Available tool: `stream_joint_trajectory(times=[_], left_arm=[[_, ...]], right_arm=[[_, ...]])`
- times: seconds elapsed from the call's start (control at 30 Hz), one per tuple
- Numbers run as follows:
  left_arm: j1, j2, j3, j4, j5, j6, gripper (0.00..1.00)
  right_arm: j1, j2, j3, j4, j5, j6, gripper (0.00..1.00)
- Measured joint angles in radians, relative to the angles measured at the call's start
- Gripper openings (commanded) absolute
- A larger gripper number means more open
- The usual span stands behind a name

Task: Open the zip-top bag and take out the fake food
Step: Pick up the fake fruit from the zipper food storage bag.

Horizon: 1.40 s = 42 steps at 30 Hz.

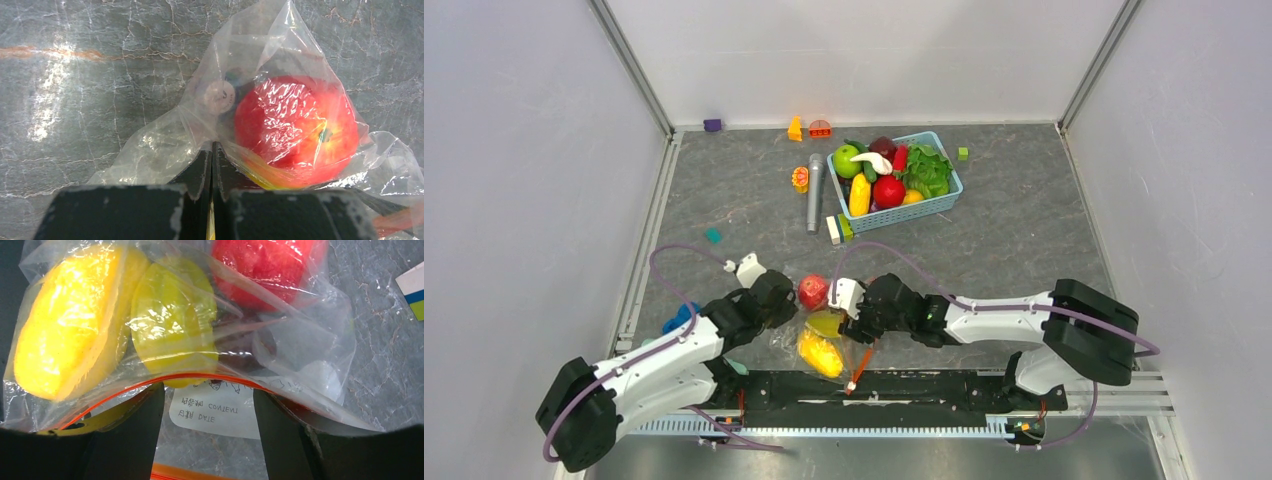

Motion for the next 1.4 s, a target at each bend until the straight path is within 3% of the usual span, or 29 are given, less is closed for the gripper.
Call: stream_joint_trajectory(times=[0.43,0.83,1.4], left_arm=[[0.000,0.090,0.000,0.071,0.016,0.001,0.02],[0.000,0.172,0.001,0.137,0.033,0.008,0.02],[0.005,0.205,0.002,0.189,0.042,0.011,0.02]], right_arm=[[0.015,0.050,0.057,0.000,-0.065,-0.040,0.77],[0.031,0.141,0.129,0.017,-0.093,-0.040,0.75],[0.034,0.235,0.169,0.063,-0.108,-0.024,0.52]])
